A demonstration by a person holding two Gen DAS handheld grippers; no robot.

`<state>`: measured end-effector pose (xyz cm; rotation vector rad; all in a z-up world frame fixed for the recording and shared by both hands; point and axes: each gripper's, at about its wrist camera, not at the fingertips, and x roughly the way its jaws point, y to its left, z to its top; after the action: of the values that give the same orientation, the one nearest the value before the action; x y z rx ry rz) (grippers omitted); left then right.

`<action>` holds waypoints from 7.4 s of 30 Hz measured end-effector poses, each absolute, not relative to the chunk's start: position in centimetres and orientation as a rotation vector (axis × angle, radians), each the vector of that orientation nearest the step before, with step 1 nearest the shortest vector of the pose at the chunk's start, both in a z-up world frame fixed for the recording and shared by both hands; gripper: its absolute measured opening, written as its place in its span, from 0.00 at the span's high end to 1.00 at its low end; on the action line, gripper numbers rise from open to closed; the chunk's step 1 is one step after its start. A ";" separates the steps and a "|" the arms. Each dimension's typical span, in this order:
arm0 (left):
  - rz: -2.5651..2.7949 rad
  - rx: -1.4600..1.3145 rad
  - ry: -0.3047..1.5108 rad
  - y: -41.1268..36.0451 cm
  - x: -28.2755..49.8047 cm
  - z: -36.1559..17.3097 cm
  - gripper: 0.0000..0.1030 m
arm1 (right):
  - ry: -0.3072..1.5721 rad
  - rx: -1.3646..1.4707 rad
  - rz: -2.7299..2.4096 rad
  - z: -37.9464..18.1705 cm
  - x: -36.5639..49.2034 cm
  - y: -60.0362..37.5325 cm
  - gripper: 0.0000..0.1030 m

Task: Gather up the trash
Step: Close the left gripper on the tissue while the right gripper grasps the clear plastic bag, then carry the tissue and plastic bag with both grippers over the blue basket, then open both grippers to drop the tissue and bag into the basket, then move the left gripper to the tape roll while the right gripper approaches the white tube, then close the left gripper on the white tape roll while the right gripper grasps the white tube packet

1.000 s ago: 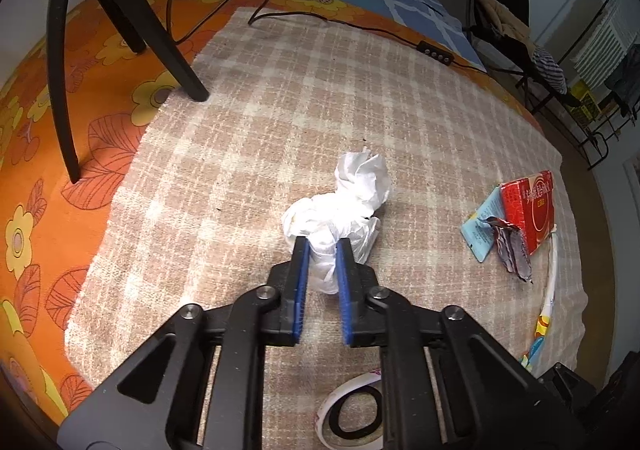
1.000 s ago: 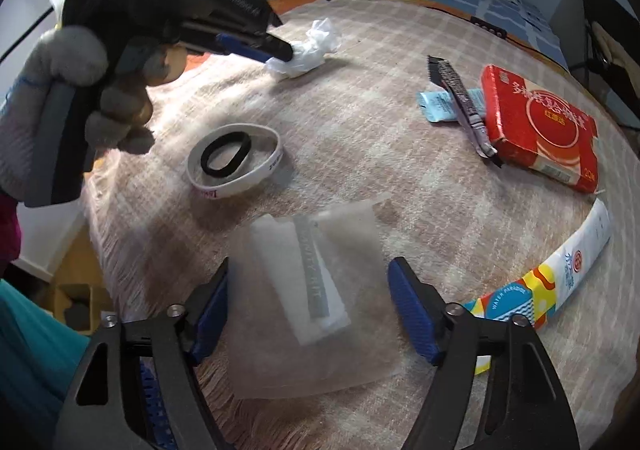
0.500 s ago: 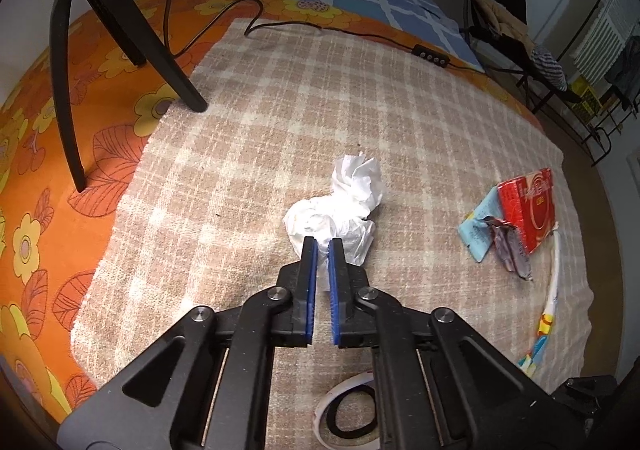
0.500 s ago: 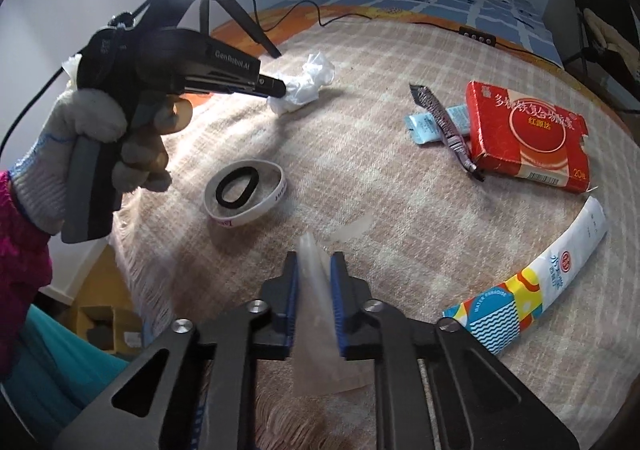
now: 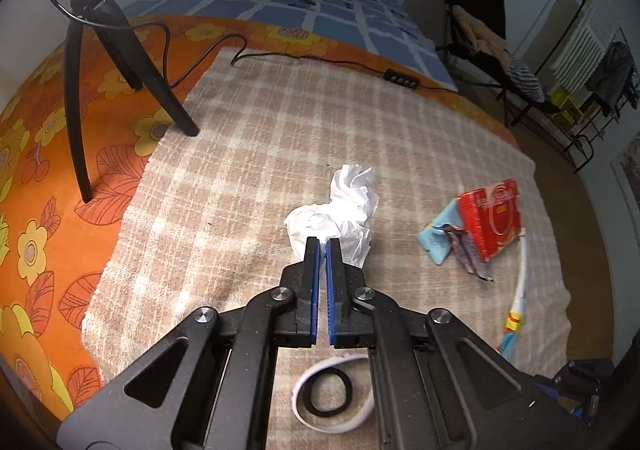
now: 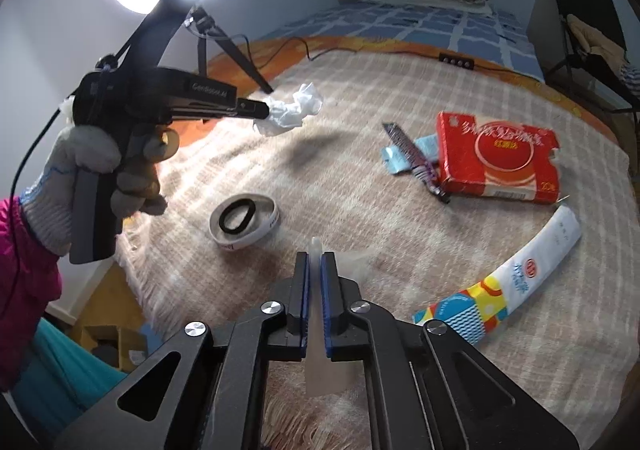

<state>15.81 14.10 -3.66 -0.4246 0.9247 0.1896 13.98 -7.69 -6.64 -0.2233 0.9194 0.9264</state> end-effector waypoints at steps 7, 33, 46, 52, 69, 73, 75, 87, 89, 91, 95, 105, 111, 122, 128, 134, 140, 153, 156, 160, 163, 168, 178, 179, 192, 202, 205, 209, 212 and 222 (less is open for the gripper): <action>0.142 -0.409 0.891 12.6 13.4 -1.4 1.00 | 0.890 -0.180 0.931 -5.1 14.0 -8.8 0.97; -0.011 -0.273 0.904 3.0 -2.9 0.2 1.00 | 0.883 -0.202 0.962 -2.5 5.3 -14.4 0.97; -0.067 -0.273 0.984 -0.1 -8.2 -3.4 1.00 | 0.920 -0.235 0.974 -4.5 0.1 -15.7 0.97; -0.087 -0.272 1.024 -1.1 -8.9 -5.1 1.00 | 0.962 -0.225 0.975 -6.2 -1.1 -15.9 0.97; -0.096 -0.263 1.089 -2.7 -9.4 -7.8 1.00 | 1.053 -0.210 0.966 -9.4 -2.3 -16.2 0.97; -0.084 -0.259 1.099 -2.7 -9.3 -8.1 0.99 | 1.062 -0.217 0.964 -9.6 -2.4 -16.1 0.96; -0.080 -0.259 1.103 -2.6 -9.2 -8.2 0.99 | 1.068 -0.222 0.957 -9.7 -2.4 -16.1 0.93; -0.049 -0.277 1.081 -1.7 -9.1 -7.8 0.63 | 1.058 -0.246 0.909 -9.7 -2.3 -16.1 0.50; -0.046 -0.279 1.075 -1.5 -9.0 -7.6 0.61 | 1.061 -0.254 0.895 -9.8 -2.2 -16.0 0.47; -0.045 -0.282 1.071 -1.4 -8.9 -7.5 0.61 | 1.060 -0.258 0.876 -9.8 -2.1 -16.1 0.43; -0.034 -0.289 1.067 -1.1 -8.8 -7.4 0.56 | 1.048 -0.265 0.847 -9.6 -1.9 -16.2 0.38; -0.014 -0.296 1.024 0.0 -7.7 -6.1 0.46 | 1.019 -0.313 0.756 -9.1 -1.4 -16.0 0.30; -0.006 -0.290 0.994 0.6 -6.1 -4.8 0.46 | 0.996 -0.335 0.694 -8.3 -0.5 -16.0 0.26; 0.024 -0.343 1.000 3.6 -1.6 -3.7 0.46 | 0.993 -0.233 0.643 -6.7 4.6 -16.6 0.26; 0.067 -0.353 0.998 6.1 1.7 -3.3 0.46 | 1.017 -0.129 0.618 -6.7 8.7 -16.9 0.26; 0.101 -0.450 1.031 9.5 4.2 -4.9 0.55 | 1.063 -0.052 0.587 -7.0 12.7 -17.1 0.26; 0.119 -0.481 1.067 10.8 6.2 -6.5 0.83 | 1.103 -0.006 0.548 -7.7 16.2 -16.9 0.26; 0.193 -0.455 1.108 12.2 8.6 -8.3 0.91 | 1.146 0.036 0.476 -9.4 21.0 -15.2 0.26; 0.199 -0.447 1.109 12.5 8.7 -8.3 0.91 | 1.149 0.028 0.463 -9.7 21.4 -14.9 0.26; 0.192 -0.439 1.117 12.4 9.0 -8.6 0.91 | 1.152 0.027 0.448 -10.0 21.8 -14.8 0.26; 0.185 -0.435 1.135 12.2 9.5 -9.1 0.91 | 1.159 0.027 0.444 -10.3 22.0 -14.9 0.26; 0.193 -0.436 1.123 12.1 9.8 -9.2 0.98 | 1.170 0.031 0.430 -10.9 22.5 -15.1 0.26; 0.176 -0.446 1.058 11.8 9.3 -7.1 0.99 | 1.191 0.015 0.418 -12.1 23.6 -14.3 0.26; 0.170 -0.444 1.053 11.6 9.3 -6.9 0.99 | 1.189 0.009 0.419 -12.1 23.7 -14.2 0.26; 0.140 -0.441 1.003 10.5 8.8 -4.7 0.99 | 1.155 0.113 0.416 -12.1 24.2 -17.0 0.65; 0.117 -0.427 0.979 9.5 7.7 -3.3 0.99 | 1.096 0.120 0.492 -10.4 22.8 -17.1 0.84; 0.105 -0.420 0.975 9.0 7.2 -3.1 0.99 | 1.062 0.100 0.522 -9.3 21.8 -17.1 0.84; 0.081 -0.412 0.976 8.2 6.5 -2.7 0.99 | 1.043 0.085 0.552 -8.2 20.5 -17.1 0.84; 0.067 -0.401 0.977 7.4 5.7 -2.5 0.99 | 1.032 0.059 0.589 -7.5 19.4 -17.0 0.84; 0.013 -0.353 1.000 4.4 2.4 -2.6 0.99 | 1.002 -0.070 0.721 -5.8 13.6 -16.8 0.84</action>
<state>2.43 4.39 -2.61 -0.3529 1.0004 0.0126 13.62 -16.77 -5.77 -0.0702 1.0020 0.7207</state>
